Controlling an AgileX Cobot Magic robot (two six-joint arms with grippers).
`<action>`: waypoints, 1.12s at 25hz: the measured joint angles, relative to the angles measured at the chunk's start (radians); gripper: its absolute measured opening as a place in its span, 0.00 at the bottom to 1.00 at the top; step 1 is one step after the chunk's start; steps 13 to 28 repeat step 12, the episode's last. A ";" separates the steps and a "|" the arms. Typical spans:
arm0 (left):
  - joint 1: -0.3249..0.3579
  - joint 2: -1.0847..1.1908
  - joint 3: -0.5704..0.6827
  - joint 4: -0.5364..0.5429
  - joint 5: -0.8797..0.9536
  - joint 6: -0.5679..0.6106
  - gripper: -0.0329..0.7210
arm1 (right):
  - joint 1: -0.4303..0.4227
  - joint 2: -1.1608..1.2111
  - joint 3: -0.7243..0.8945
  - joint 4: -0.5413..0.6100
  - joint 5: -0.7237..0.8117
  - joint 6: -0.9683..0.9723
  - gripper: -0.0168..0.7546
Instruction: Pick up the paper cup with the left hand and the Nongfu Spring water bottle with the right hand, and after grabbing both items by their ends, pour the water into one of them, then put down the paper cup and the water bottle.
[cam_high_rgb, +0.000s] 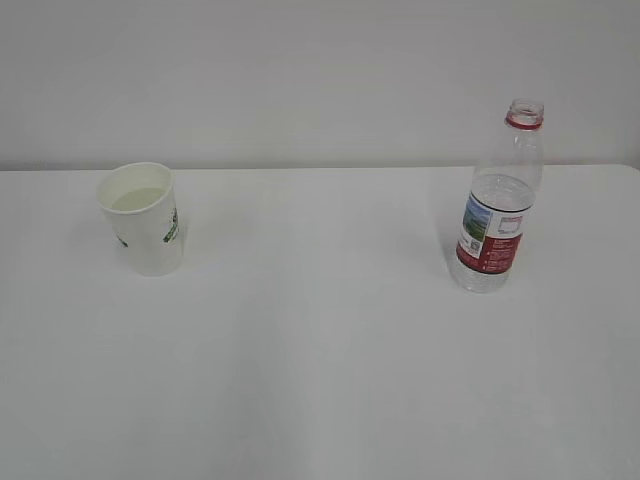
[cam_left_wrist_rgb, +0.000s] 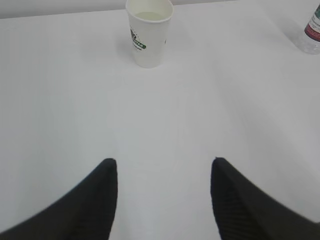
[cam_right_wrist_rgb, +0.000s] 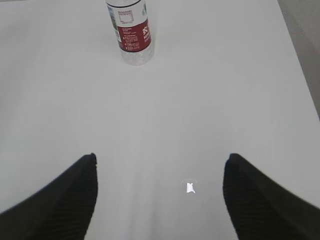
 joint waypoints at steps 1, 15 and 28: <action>0.000 0.000 0.000 0.000 0.000 0.000 0.62 | 0.000 0.000 0.000 0.000 0.000 0.000 0.78; 0.000 0.000 0.000 0.000 0.000 0.000 0.62 | 0.000 0.000 0.000 0.000 -0.002 0.000 0.78; 0.000 0.000 0.000 0.000 0.000 0.000 0.62 | 0.000 0.000 0.000 0.000 -0.002 0.000 0.78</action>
